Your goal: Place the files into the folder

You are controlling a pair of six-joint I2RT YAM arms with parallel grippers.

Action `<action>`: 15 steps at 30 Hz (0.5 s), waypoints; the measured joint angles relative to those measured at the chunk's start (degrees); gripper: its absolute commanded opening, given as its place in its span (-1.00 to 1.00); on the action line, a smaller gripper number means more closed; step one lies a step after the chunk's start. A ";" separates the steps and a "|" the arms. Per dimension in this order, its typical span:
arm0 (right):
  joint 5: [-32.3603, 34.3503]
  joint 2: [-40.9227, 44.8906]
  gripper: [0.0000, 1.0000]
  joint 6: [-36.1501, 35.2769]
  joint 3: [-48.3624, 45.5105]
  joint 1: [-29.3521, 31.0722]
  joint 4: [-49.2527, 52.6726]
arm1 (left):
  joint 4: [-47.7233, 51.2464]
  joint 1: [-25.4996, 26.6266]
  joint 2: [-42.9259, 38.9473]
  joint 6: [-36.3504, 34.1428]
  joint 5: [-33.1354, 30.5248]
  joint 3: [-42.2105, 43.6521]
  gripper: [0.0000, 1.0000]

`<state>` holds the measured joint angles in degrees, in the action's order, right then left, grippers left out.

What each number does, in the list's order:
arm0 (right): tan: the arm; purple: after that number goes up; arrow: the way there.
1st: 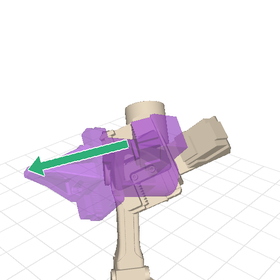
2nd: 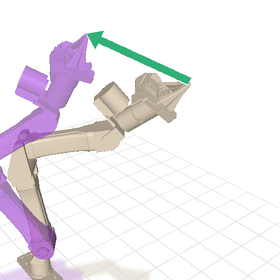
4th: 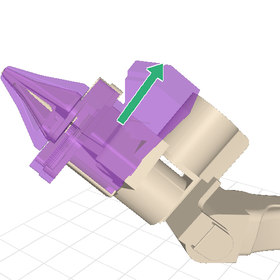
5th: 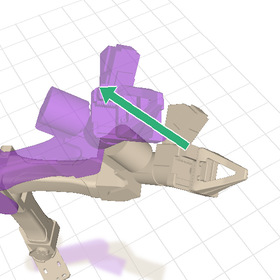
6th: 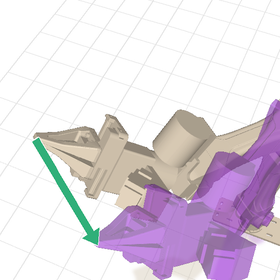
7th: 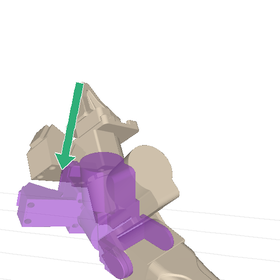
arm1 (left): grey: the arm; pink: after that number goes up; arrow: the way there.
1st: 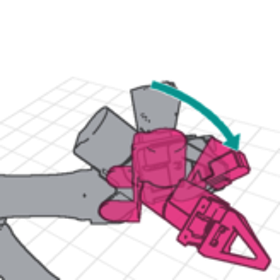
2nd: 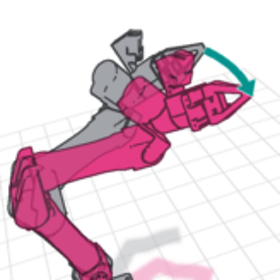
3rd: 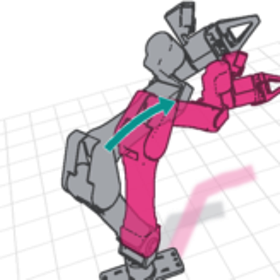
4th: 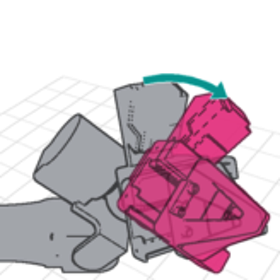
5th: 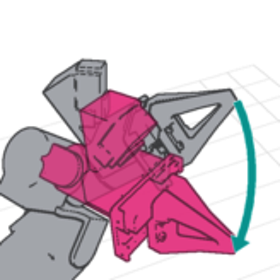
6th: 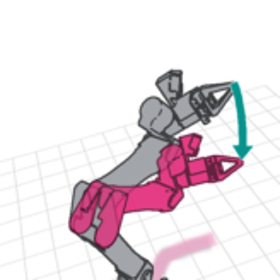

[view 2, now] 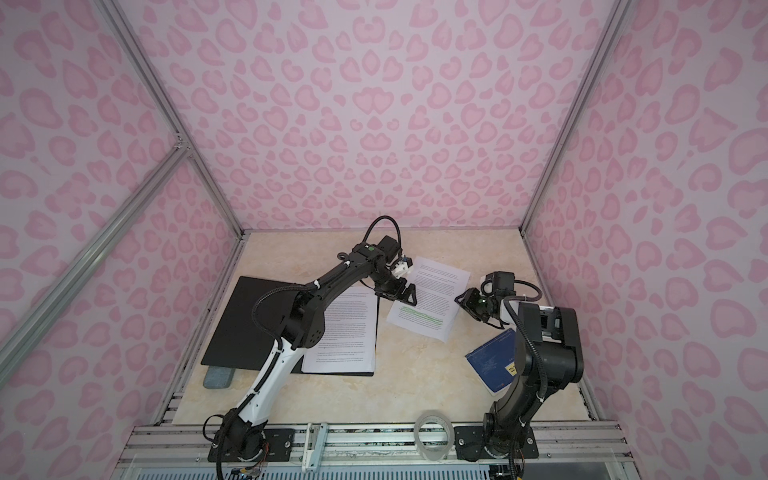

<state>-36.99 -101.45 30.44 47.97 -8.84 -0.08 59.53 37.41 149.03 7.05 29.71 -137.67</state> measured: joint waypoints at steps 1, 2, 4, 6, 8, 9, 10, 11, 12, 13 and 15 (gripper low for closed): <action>-0.68 -0.61 -0.07 0.02 0.33 -0.04 -0.48 | -0.09 0.17 0.00 0.04 0.42 0.07 0.96; -1.22 -1.09 -0.08 0.00 0.63 -0.04 -0.81 | -0.11 0.35 0.00 0.28 0.81 0.11 0.96; -2.14 -1.77 -0.08 0.02 0.94 -0.07 -1.60 | -0.15 0.63 0.00 0.44 1.51 0.22 0.96; -2.84 -2.14 -0.09 0.00 1.05 -0.11 -1.99 | -0.20 0.92 -0.02 0.46 2.03 0.33 0.96; -3.15 -2.21 -0.10 -0.02 1.03 -0.17 -2.10 | -0.28 0.96 -0.13 0.46 2.49 0.68 0.96; -3.15 -2.14 -0.10 -0.02 0.98 -0.20 -2.16 | -0.37 0.96 -0.22 0.48 2.64 0.85 0.96; -3.13 -2.01 -0.10 -0.04 0.90 -0.22 -2.19 | -0.52 0.96 -0.37 0.46 2.84 1.16 0.96; -3.13 -1.86 -0.11 -0.04 0.83 -0.22 -1.99 | -0.55 0.94 -0.48 0.46 2.91 1.38 0.96; -3.17 -1.68 -0.11 -0.04 0.74 -0.31 -1.75 | -0.63 0.94 -0.55 0.48 2.89 1.49 0.96; -3.19 -1.46 -0.11 -0.04 0.59 -0.46 -1.57 | -0.72 0.96 -0.57 0.48 2.82 1.57 0.96; -3.56 -1.01 -0.13 -0.04 0.26 -0.66 -1.05 | -0.83 0.96 -0.76 0.48 2.71 1.84 0.96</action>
<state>-40.56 -102.45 30.39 48.23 -9.50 -1.13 58.70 38.37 148.27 7.53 32.42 -135.83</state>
